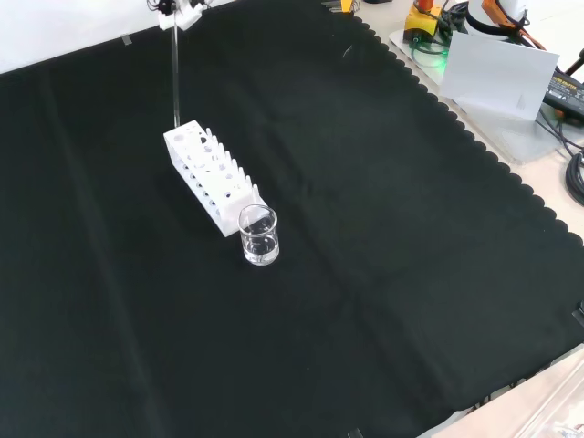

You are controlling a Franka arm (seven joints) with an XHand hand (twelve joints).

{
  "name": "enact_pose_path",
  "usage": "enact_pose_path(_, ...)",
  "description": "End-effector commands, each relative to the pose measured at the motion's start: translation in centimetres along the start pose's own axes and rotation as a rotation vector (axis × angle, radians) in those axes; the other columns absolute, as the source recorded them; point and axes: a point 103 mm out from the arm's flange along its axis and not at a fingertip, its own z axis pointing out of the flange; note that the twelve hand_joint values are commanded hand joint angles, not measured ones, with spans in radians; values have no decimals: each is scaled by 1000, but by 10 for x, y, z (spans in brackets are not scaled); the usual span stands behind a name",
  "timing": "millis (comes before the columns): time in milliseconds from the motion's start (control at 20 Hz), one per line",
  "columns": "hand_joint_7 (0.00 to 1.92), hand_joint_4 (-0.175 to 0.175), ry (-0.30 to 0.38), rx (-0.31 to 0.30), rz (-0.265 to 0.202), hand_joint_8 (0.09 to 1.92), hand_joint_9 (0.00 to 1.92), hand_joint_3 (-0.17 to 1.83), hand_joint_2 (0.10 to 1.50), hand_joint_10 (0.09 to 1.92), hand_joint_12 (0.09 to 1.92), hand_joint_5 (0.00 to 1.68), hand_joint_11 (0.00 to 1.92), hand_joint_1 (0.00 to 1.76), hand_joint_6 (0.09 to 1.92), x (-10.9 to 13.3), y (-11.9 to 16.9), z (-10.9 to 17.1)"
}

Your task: Take the glass rod from the white test tube rack.

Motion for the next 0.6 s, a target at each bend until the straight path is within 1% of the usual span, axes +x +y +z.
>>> enact_pose_path(50,1503,-175,-4,3,-18,959,1774,-175,1050,566,633,1350,1780,1230,405,5,-12,-5)
enact_pose_path(300,1506,-175,-11,3,-30,958,1777,-175,1049,567,638,1353,1781,1230,400,9,-17,-8)
enact_pose_path(600,1509,-175,-17,4,-29,957,1779,-175,1048,567,644,1357,1782,1230,393,11,-20,-11)
